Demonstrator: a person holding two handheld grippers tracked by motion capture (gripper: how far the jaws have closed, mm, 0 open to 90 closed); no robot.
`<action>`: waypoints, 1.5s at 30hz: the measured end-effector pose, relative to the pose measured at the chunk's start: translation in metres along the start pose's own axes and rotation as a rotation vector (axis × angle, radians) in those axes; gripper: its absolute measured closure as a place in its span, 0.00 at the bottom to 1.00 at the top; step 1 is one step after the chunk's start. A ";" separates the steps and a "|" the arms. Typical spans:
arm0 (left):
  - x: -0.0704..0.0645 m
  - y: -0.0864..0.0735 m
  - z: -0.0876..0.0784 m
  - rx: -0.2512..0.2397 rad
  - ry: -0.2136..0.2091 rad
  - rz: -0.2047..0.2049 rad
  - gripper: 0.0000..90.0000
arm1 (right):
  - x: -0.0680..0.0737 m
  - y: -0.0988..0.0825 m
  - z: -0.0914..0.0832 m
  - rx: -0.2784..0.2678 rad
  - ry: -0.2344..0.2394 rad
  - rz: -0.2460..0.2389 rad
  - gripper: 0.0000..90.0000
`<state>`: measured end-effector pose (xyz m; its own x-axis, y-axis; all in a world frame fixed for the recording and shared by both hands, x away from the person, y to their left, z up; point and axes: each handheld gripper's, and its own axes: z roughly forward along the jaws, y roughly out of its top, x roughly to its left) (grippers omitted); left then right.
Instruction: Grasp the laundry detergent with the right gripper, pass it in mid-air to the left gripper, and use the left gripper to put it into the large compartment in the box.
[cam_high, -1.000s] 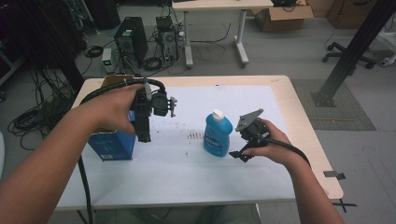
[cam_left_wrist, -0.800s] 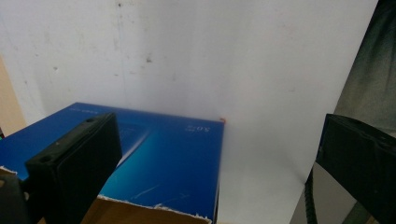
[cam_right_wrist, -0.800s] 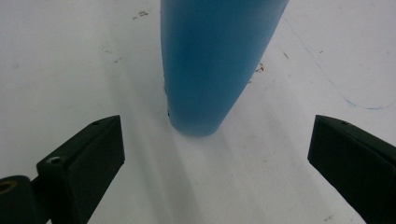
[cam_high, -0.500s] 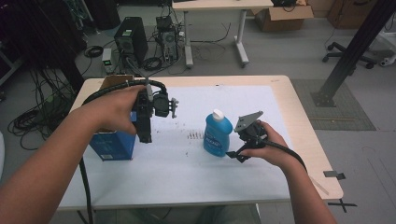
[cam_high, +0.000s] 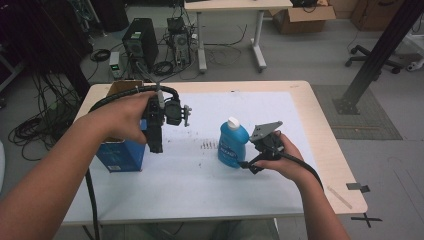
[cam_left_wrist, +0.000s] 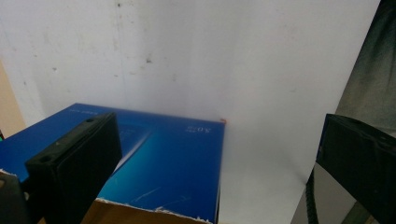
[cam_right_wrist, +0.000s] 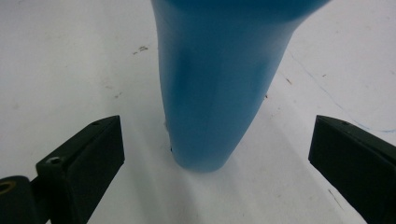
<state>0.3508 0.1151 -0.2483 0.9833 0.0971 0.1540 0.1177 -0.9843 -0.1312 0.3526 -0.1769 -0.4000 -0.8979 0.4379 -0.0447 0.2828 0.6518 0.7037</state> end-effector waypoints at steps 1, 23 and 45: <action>0.000 0.000 0.000 -0.003 0.001 -0.002 0.00 | 0.000 0.000 0.001 -0.005 0.000 0.003 0.04; 0.001 0.002 0.006 0.023 -0.006 0.000 0.00 | 0.004 -0.004 0.020 -0.117 -0.001 0.031 0.03; 0.002 0.001 0.011 0.024 -0.011 0.003 0.00 | 0.006 -0.007 0.028 -0.200 -0.039 0.054 0.03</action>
<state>0.3549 0.1159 -0.2585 0.9852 0.0957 0.1426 0.1177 -0.9809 -0.1550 0.3543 -0.1617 -0.4251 -0.8686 0.4946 -0.0280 0.2539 0.4930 0.8321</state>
